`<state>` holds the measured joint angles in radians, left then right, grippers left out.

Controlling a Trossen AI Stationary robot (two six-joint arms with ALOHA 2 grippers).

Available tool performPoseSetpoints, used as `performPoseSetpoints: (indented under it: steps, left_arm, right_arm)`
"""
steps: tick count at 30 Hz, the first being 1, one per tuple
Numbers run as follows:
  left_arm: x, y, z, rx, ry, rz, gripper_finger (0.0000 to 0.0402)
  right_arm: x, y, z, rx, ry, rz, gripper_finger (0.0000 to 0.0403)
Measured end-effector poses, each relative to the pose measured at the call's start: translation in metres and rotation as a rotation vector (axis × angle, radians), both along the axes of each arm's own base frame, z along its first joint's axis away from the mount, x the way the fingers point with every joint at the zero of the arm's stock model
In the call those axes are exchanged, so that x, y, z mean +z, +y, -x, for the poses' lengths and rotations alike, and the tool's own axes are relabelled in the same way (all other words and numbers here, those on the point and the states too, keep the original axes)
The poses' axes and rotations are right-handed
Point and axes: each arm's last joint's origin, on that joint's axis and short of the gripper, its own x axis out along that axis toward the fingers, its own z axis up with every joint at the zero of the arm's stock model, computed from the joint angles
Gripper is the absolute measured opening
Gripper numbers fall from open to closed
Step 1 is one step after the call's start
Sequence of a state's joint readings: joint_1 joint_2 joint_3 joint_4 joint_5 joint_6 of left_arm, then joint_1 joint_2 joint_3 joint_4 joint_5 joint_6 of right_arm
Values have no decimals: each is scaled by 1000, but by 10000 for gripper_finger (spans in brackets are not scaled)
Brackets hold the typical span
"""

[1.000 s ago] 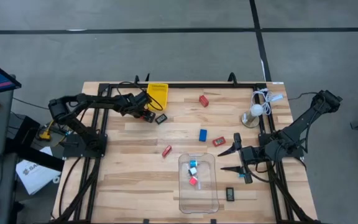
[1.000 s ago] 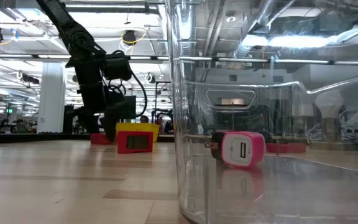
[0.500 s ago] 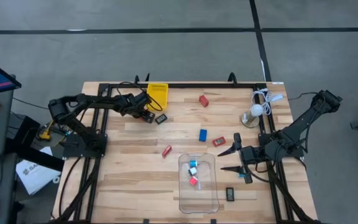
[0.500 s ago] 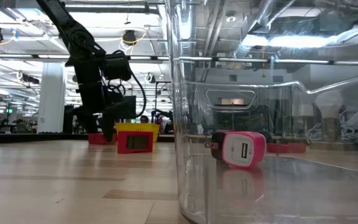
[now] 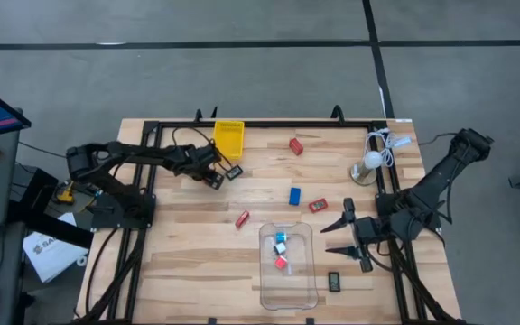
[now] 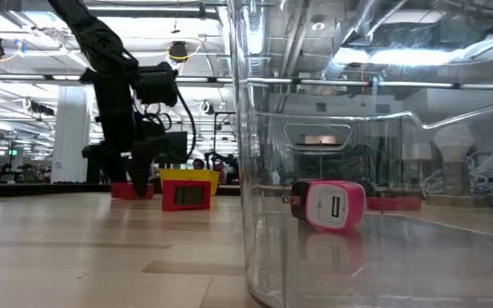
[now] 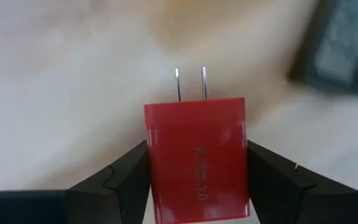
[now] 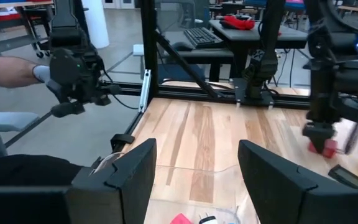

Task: Pick & Place Office items
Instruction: Put the left red power adapter into the clear bin

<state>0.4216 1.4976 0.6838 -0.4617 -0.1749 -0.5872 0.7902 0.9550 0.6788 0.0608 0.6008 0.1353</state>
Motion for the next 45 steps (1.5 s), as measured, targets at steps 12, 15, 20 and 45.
performPoseSetpoints:
  steps: [12,15,20,45]
  left_arm:
    - [27,-54,22,-43,-193,-31,213]
    - [33,-66,24,-86,-239,-30,213]
    - [38,-85,24,-169,-296,-33,213]
    - [69,-183,10,-491,-750,-124,213]
  right_arm:
    - [1,6,7,-27,-14,-7,221]
    - [1,6,7,-28,-14,-8,221]
    - [1,6,7,-30,-16,-9,221]
    - [1,6,7,-29,-15,-7,221]
